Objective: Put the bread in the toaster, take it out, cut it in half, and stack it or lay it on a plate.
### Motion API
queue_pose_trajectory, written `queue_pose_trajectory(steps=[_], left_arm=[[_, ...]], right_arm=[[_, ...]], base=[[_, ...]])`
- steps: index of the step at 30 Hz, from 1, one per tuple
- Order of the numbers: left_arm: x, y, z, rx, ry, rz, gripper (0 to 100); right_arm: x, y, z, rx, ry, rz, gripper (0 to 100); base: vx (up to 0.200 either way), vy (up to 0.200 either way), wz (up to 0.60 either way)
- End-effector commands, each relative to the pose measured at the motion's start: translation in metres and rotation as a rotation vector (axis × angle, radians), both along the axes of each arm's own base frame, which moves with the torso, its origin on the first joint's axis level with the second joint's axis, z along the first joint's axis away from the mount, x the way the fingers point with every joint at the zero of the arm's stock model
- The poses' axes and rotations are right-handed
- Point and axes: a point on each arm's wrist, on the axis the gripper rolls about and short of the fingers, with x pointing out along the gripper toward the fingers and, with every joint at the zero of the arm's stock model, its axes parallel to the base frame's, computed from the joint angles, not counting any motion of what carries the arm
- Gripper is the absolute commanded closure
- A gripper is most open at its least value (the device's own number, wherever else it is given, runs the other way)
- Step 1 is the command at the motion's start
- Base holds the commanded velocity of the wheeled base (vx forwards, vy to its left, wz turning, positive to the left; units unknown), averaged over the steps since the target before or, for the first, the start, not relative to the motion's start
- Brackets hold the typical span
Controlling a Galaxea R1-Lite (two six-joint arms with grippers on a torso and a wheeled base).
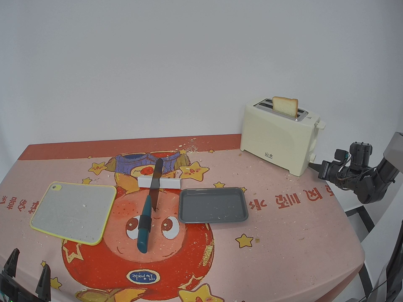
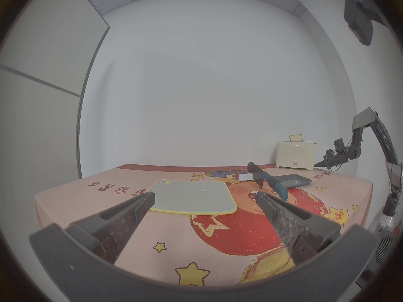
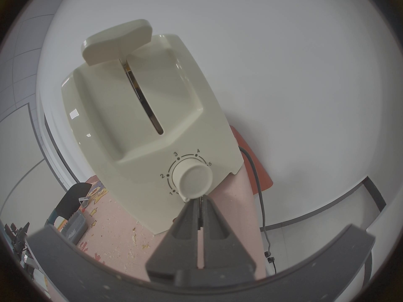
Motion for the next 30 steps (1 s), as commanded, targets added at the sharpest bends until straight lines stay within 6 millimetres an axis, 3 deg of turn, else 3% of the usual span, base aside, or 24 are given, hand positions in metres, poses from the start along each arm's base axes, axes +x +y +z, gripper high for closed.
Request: queue_pose_trajectory(steps=[1, 30], left_arm=[[0.0001, 0.0000, -0.0052, 0.000, 0.001, 0.000, 0], [0.0001, 0.0000, -0.0052, 0.000, 0.001, 0.000, 0]], right_arm=[[-0.0015, 0.0009, -0.0002, -0.001, 0.003, 0.003, 100], [-0.0042, 0.0051, 0.0039, -0.005, -0.027, 0.015, 100]], base=[[0.000, 0.000, 0.00], [0.000, 0.000, 0.00]])
